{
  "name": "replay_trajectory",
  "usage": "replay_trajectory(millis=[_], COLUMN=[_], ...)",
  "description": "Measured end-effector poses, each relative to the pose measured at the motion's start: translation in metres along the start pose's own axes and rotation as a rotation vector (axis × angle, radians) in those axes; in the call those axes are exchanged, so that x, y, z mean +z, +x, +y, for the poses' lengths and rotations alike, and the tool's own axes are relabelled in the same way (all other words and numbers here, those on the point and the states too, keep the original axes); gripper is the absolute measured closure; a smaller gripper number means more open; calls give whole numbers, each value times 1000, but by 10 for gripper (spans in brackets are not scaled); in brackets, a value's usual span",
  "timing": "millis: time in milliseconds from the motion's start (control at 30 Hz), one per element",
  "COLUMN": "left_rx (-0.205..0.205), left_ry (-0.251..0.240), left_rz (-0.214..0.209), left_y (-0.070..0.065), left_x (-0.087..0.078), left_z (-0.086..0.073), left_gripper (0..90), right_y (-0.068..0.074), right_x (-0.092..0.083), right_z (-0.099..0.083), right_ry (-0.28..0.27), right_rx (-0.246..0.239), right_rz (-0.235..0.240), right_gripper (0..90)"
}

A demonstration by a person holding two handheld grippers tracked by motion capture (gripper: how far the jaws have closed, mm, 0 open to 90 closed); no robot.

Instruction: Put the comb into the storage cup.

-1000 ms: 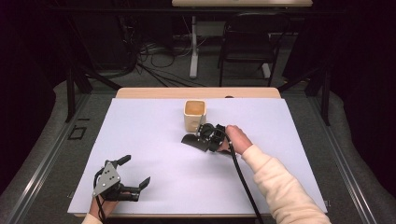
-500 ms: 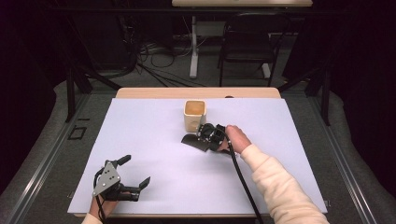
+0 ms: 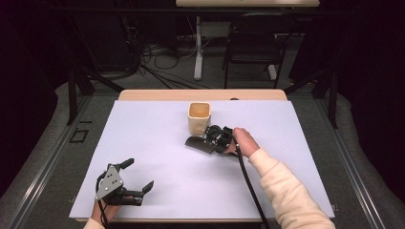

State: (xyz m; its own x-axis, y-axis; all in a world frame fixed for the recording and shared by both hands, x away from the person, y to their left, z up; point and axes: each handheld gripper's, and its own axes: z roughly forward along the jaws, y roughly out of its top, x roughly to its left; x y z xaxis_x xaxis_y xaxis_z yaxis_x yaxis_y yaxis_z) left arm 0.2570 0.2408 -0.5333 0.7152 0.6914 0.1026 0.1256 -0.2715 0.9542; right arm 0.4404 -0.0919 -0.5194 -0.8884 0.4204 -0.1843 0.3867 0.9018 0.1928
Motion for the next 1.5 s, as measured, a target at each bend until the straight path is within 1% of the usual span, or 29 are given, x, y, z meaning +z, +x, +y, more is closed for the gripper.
replay_trajectory(millis=[100,167,200,233,333,367,400,433,467,500,533,567,600,700,733,800,833,900,1067,1233,1300,1500], left_rx=[1,1,2,2,1,1,2,2,3,2,2,3,3,2,3,4,4,3,2,2,3,-2], left_ry=[1,4,5,4,3,4,5,5,6,6,6,7,7,6,6,6,6,9,8,6,7,4], left_rz=[0,1,0,0,2,2,2,2,2,1,2,2,1,1,1,1,1,1,0,3,2,3], left_y=[0,0,0,0,0,0,0,0,0,0,0,0,0,0,0,0,0,0,-1,0,0,1], left_x=[0,0,1,1,0,1,1,1,1,1,1,1,1,1,1,1,1,1,1,1,1,0], left_z=[0,0,0,0,0,0,0,0,0,0,0,0,0,0,0,0,0,0,0,0,0,0], left_gripper=[0,0,0,0,0,0,0,0,0,0,0,0,0,0,0,0,0,0,0,0,0,0], right_y=[1,1,2,2,2,2,2,2,2,1,1,1,1,0,0,0,0,0,-1,1,2,2], right_x=[-3,-5,-8,-7,-10,-11,-12,-13,-14,-15,-17,-17,-18,-20,-21,-23,-24,-26,-31,-33,-33,-36], right_z=[-2,-4,-4,-5,-8,-9,-11,-11,-13,-14,-15,-16,-17,-21,-23,-26,-27,-30,-36,-42,-43,-48], right_ry=[-9,-28,-15,-35,-38,-50,-45,-53,-48,-58,-61,-70,-67,-83,-80,-98,-103,-111,-128,-144,-150,-169], right_rx=[0,-4,-1,-5,-4,-6,-7,-8,-3,-9,0,1,3,2,8,6,13,7,24,31,23,42], right_rz=[1,3,5,1,3,7,2,9,8,9,11,15,10,16,15,16,16,13,11,15,13,17], right_gripper=[723,723,723,723,723,723,723,723,723,723,723,723,723,723,723,723,723,723,723,723,723,723])
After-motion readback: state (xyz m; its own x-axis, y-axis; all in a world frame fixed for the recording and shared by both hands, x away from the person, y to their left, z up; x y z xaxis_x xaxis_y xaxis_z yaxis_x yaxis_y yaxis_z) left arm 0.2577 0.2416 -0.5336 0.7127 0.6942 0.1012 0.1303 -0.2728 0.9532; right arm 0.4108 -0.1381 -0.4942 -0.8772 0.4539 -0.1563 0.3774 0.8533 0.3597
